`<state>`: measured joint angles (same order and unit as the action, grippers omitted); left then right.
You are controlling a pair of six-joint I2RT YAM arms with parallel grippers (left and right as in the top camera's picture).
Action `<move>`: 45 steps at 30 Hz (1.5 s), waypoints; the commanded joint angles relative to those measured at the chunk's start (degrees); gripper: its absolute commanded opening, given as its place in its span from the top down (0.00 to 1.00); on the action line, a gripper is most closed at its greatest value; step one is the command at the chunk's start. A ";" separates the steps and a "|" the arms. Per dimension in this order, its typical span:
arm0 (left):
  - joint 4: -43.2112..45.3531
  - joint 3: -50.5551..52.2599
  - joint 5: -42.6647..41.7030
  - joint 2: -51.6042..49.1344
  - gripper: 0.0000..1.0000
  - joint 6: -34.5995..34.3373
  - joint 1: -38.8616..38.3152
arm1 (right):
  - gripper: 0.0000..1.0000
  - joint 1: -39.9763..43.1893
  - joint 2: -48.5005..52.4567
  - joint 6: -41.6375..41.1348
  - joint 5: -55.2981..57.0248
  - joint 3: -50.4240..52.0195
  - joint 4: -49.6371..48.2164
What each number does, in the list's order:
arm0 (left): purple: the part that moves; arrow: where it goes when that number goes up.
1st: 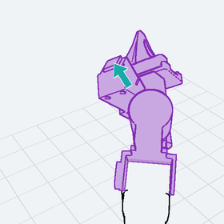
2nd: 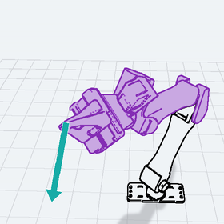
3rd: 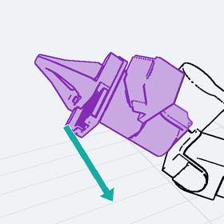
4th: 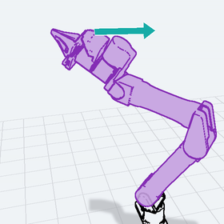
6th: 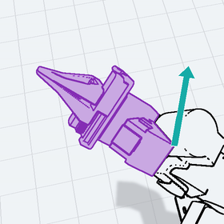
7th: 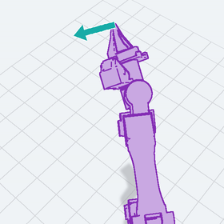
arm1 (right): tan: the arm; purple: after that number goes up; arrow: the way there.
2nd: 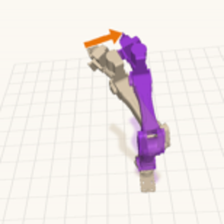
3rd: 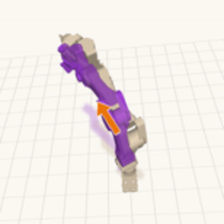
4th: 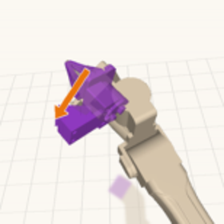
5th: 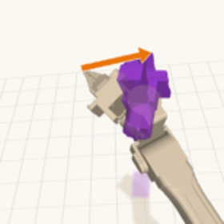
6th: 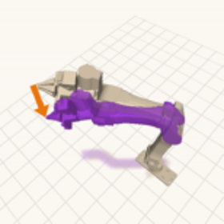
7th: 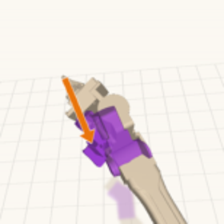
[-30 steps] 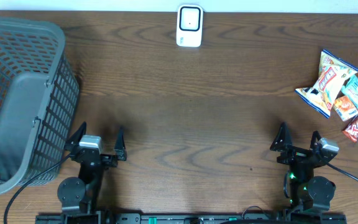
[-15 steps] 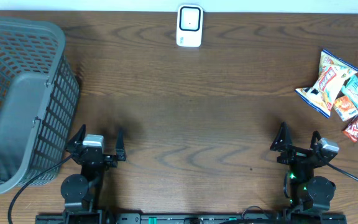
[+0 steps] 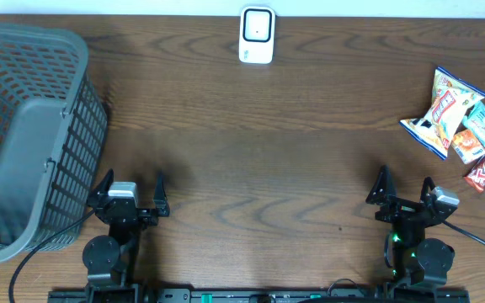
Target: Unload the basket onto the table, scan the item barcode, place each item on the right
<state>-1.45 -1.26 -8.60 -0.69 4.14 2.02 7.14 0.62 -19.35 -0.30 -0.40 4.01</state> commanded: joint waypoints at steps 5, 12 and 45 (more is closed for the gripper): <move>-1.92 1.03 0.48 0.59 0.02 -0.79 -0.22 | 0.01 -0.39 -0.31 -0.79 -0.26 0.09 0.24; -1.90 1.03 0.50 0.59 0.02 -0.81 -0.22 | 0.01 -0.39 -0.31 -0.79 -0.26 0.09 0.24; -1.90 1.03 0.48 0.59 0.02 -0.79 -0.24 | 0.01 -0.39 -0.28 22.45 -0.07 0.09 0.24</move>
<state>-1.45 -1.26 -8.58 -0.69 4.08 2.02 7.14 0.62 2.02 -0.38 -0.40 4.03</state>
